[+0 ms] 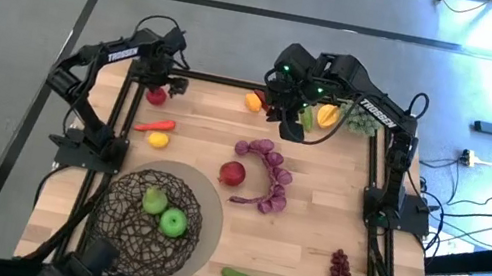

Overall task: Build produce basket
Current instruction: Put the red tomato into the black wire basket

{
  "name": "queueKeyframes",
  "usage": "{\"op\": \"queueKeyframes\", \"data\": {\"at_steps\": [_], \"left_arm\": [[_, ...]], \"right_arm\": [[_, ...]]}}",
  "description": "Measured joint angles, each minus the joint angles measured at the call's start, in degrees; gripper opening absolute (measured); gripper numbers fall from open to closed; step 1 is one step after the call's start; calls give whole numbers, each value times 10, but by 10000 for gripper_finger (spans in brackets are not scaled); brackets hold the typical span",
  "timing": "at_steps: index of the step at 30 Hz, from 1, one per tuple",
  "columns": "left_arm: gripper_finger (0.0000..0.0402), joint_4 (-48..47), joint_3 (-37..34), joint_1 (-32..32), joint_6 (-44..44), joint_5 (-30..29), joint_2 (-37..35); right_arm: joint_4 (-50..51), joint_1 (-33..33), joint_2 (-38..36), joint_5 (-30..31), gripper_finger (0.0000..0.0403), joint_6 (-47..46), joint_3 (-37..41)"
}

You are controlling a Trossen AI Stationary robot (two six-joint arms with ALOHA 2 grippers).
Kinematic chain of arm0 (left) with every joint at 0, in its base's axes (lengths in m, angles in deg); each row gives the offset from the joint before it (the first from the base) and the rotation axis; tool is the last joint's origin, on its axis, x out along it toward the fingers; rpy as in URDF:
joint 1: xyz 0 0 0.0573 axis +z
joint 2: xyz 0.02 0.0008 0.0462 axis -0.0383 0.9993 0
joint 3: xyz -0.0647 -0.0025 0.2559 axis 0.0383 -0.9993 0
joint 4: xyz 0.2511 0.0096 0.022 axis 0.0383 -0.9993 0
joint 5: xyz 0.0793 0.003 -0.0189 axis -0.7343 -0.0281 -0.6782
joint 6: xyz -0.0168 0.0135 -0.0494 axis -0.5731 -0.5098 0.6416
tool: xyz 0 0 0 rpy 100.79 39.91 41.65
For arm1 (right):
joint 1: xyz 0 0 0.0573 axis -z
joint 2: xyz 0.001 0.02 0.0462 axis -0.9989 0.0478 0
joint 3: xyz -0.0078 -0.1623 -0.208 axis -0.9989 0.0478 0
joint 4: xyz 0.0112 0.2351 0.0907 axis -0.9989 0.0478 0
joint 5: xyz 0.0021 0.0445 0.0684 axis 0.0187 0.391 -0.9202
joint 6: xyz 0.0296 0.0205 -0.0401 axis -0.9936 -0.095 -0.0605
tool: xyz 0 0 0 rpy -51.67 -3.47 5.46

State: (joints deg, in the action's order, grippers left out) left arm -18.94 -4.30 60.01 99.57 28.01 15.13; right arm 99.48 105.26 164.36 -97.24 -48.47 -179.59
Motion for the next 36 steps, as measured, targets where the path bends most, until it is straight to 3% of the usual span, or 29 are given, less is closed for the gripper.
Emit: {"op": "queueKeyframes", "data": {"at_steps": [8,13,18,26,36], "left_arm": [[291,-6,1,-18,-12,-86,-38],[291,-11,1,-16,-25,-79,-36],[291,-20,1,-16,54,-80,-15],[291,-5,0,-14,93,-83,-1],[291,-32,0,-3,186,-34,-1]], "right_arm": [[-11,0,0,0,65,0,0],[-12,0,0,0,64,0,0],[-12,0,0,0,64,0,0],[-12,0,0,0,64,0,0],[-12,0,0,0,65,0,0]]}}
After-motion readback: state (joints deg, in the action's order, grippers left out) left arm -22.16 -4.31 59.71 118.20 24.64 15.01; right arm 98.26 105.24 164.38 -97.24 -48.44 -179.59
